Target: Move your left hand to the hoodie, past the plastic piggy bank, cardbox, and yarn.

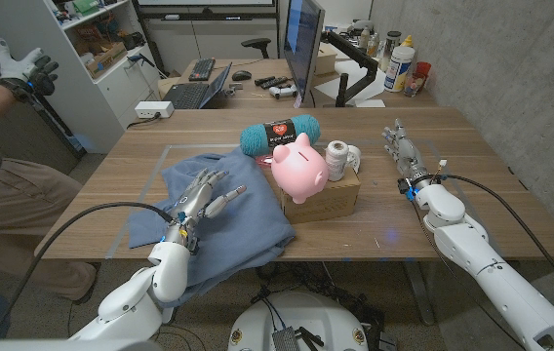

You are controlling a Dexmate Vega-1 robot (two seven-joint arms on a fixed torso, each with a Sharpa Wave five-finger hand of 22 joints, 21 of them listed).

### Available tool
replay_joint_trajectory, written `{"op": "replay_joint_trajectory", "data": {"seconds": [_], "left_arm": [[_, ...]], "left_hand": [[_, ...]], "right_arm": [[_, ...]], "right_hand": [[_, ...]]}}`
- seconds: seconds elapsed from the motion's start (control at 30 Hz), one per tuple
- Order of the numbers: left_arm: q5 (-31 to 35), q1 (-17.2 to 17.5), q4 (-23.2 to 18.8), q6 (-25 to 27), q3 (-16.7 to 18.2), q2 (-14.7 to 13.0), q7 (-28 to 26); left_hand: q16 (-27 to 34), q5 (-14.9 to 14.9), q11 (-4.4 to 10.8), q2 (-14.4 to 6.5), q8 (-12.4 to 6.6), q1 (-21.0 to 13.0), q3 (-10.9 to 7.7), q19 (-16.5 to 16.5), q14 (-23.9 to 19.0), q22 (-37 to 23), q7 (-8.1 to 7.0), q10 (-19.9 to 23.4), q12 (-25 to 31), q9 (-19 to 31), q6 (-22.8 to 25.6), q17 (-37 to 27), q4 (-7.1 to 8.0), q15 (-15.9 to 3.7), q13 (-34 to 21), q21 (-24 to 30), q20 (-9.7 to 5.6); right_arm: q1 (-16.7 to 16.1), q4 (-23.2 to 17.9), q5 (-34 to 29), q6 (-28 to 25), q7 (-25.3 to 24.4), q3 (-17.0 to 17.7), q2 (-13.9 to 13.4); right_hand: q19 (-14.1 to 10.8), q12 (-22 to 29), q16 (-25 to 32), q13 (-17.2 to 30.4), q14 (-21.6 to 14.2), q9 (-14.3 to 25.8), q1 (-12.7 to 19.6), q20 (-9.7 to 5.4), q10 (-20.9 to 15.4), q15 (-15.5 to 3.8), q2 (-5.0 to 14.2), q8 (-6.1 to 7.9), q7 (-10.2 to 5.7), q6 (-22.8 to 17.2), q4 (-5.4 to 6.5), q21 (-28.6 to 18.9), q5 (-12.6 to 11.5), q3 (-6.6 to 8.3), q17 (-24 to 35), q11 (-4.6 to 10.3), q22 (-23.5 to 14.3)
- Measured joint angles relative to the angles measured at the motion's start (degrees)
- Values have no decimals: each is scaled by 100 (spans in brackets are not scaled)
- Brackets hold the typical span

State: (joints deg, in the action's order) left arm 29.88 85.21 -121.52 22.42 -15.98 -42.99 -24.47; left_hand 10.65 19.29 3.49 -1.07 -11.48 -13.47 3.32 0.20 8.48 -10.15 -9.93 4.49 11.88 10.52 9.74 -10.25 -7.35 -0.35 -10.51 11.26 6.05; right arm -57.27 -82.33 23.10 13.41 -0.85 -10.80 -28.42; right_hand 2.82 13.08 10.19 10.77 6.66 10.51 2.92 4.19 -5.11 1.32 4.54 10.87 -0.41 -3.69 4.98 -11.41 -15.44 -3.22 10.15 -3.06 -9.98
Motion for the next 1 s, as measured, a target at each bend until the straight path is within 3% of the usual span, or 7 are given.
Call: {"op": "replay_joint_trajectory", "data": {"seconds": [1.0], "left_arm": [[5,-10,81,-76,-37,-1,16]], "left_hand": [[0,0,0,-30,0,-30,0,-1,0,0,0,-1,0,0,-1,0,0,0,0,0,0]], "right_arm": [[7,47,45,29,57,-5,4]], "right_hand": [[0,0,0,0,0,0,0,0,0,0,0,0,0,0,0,0,0,0,0,0,0]]}}
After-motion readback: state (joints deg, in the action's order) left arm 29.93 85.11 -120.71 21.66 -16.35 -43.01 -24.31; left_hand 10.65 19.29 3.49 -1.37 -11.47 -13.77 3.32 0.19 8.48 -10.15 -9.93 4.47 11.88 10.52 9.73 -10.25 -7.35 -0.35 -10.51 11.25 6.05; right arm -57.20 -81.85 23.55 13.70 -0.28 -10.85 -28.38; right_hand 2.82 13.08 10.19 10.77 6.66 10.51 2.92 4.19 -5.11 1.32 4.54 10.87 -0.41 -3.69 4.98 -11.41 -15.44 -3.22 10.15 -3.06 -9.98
